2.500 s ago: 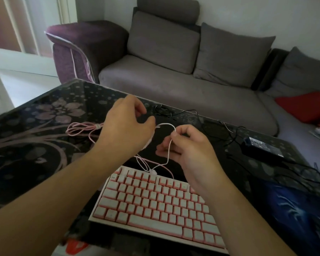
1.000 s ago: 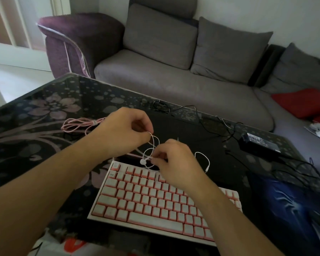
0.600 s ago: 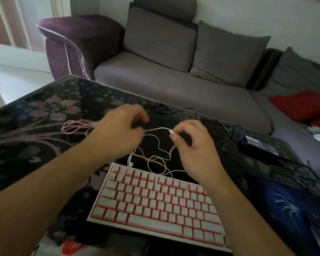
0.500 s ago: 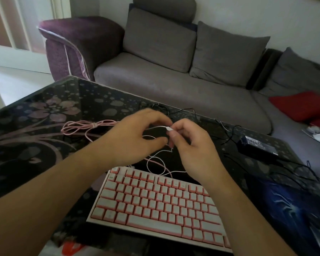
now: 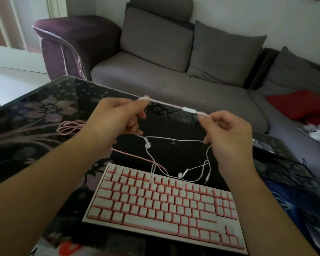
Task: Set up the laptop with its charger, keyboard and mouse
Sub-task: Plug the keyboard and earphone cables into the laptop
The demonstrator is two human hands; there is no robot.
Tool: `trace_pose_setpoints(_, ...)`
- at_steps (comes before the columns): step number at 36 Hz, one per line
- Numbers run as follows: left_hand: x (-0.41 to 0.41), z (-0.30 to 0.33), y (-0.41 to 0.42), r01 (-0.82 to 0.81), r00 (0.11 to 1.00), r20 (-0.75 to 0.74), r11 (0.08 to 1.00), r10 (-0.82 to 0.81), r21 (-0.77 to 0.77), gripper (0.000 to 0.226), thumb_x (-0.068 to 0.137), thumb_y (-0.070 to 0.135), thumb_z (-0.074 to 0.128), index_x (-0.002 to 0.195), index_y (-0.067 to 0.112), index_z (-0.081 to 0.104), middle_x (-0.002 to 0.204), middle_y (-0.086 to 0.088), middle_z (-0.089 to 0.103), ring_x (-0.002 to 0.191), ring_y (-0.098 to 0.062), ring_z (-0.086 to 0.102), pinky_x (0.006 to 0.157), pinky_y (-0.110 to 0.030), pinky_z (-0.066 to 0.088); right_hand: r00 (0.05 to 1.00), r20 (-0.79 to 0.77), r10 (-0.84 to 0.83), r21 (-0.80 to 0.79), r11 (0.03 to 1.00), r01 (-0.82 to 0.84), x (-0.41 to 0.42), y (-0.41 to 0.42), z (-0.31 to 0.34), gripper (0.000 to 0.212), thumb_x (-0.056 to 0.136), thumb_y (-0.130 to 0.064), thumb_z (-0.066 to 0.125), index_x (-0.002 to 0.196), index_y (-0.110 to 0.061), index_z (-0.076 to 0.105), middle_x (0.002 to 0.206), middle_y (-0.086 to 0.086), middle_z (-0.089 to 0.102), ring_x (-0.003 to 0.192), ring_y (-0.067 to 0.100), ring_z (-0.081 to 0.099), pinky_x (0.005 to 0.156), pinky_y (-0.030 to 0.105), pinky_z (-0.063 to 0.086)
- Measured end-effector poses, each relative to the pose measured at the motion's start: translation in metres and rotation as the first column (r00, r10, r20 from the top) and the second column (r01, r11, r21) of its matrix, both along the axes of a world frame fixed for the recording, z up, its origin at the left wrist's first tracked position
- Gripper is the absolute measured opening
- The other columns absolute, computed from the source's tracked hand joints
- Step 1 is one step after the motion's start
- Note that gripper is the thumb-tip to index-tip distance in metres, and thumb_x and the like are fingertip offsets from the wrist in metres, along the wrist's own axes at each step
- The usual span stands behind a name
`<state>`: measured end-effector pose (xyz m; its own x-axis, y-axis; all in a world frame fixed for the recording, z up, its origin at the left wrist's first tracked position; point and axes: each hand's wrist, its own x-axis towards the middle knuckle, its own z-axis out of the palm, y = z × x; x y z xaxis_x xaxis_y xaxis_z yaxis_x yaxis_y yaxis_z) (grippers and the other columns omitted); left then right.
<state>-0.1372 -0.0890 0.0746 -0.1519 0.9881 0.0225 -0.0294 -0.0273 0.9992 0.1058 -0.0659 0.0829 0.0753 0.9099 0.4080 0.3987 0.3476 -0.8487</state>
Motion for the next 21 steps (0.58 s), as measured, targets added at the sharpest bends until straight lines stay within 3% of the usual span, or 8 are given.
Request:
trace_pose_setpoints(3, 0.0, 0.003, 0.001, 0.06, 0.992, 0.108, 0.997, -0.065, 0.051, 0.044, 0.086, 0.051, 0.07, 0.075, 0.009, 0.066, 0.056, -0.001, 0.047, 0.058, -0.019, 0.053, 0.082, -0.041, 0.064, 0.982, -0.182, 0.052, -0.015, 0.998, -0.056, 0.002, -0.002, 0.006, 0.018, 0.096, -0.03, 0.074, 0.089, -0.014, 0.076, 0.06, -0.008, 0.059, 0.056, 0.007, 0.057, 0.08, 0.044, 0.061)
trace_pose_setpoints(6, 0.003, 0.005, 0.001, 0.049, 0.993, 0.102, 0.994, -0.06, 0.101, 0.039, 0.093, 0.042, 0.068, 0.07, 0.011, 0.063, 0.06, -0.003, 0.05, 0.062, -0.021, 0.056, 0.083, -0.04, 0.065, 0.951, -0.297, 0.082, -0.02, 0.996, -0.092, 0.003, -0.003, 0.01, 0.022, 0.102, -0.024, 0.066, 0.089, -0.009, 0.074, 0.061, -0.005, 0.055, 0.058, 0.009, 0.053, 0.079, 0.041, 0.064)
trace_pose_setpoints(9, 0.002, 0.005, 0.003, -0.118, 0.973, -0.177, 0.976, 0.151, 0.185, 0.02, 0.099, 0.031, 0.065, 0.087, 0.018, 0.073, 0.077, 0.0, 0.073, 0.079, -0.011, 0.073, 0.086, -0.031, 0.061, 0.896, -0.435, 0.087, -0.004, 0.995, -0.099, 0.006, 0.001, 0.012, 0.024, 0.105, -0.019, 0.062, 0.085, -0.011, 0.073, 0.066, -0.002, 0.055, 0.059, 0.009, 0.049, 0.078, 0.034, 0.061)
trace_pose_setpoints(11, 0.0, 0.003, 0.005, -0.197, 0.941, -0.231, 0.956, 0.246, 0.217, 0.015, 0.103, 0.027, 0.061, 0.1, 0.023, 0.075, 0.089, 0.003, 0.077, 0.087, -0.004, 0.075, 0.088, -0.027, 0.057, 0.835, -0.542, 0.096, -0.026, 0.991, -0.131, 0.01, 0.003, 0.014, 0.026, 0.107, -0.023, 0.059, 0.087, -0.014, 0.073, 0.069, -0.002, 0.054, 0.062, 0.008, 0.05, 0.082, 0.034, 0.061)
trace_pose_setpoints(14, -0.004, 0.0, 0.007, -0.222, 0.973, 0.089, 0.97, 0.213, 0.096, 0.022, 0.107, 0.023, 0.056, 0.104, 0.013, 0.075, 0.092, -0.004, 0.079, 0.094, -0.018, 0.079, 0.093, -0.036, 0.061, 0.712, -0.697, 0.08, -0.121, 0.966, -0.227, 0.013, 0.006, 0.014, 0.035, 0.106, -0.04, 0.056, 0.085, -0.016, 0.07, 0.066, -0.004, 0.046, 0.061, 0.009, 0.049, 0.082, 0.036, 0.063)
trace_pose_setpoints(18, -0.012, -0.001, 0.009, -0.162, 0.951, 0.272, 0.986, 0.147, 0.034, 0.032, 0.11, 0.028, 0.05, 0.099, 0.008, 0.071, 0.086, -0.009, 0.075, 0.096, -0.026, 0.078, 0.092, -0.039, 0.061, 0.719, -0.693, -0.051, -0.271, 0.943, -0.194, 0.014, 0.008, 0.01, 0.05, 0.097, -0.061, 0.057, 0.078, -0.016, 0.065, 0.061, -0.005, 0.034, 0.053, 0.009, 0.039, 0.076, 0.036, 0.057)
trace_pose_setpoints(21, -0.02, -0.002, 0.014, -0.14, 0.927, 0.343, 0.989, 0.151, -0.054, 0.037, 0.109, 0.037, 0.05, 0.085, 0.013, 0.064, 0.063, 0.001, 0.057, 0.065, -0.018, 0.067, 0.082, -0.041, 0.063, 0.779, -0.623, -0.069, -0.264, 0.956, -0.127, 0.018, 0.009, 0.009, 0.054, 0.095, -0.065, 0.061, 0.073, -0.016, 0.065, 0.061, -0.003, 0.03, 0.052, 0.01, 0.03, 0.057, 0.027, 0.04)
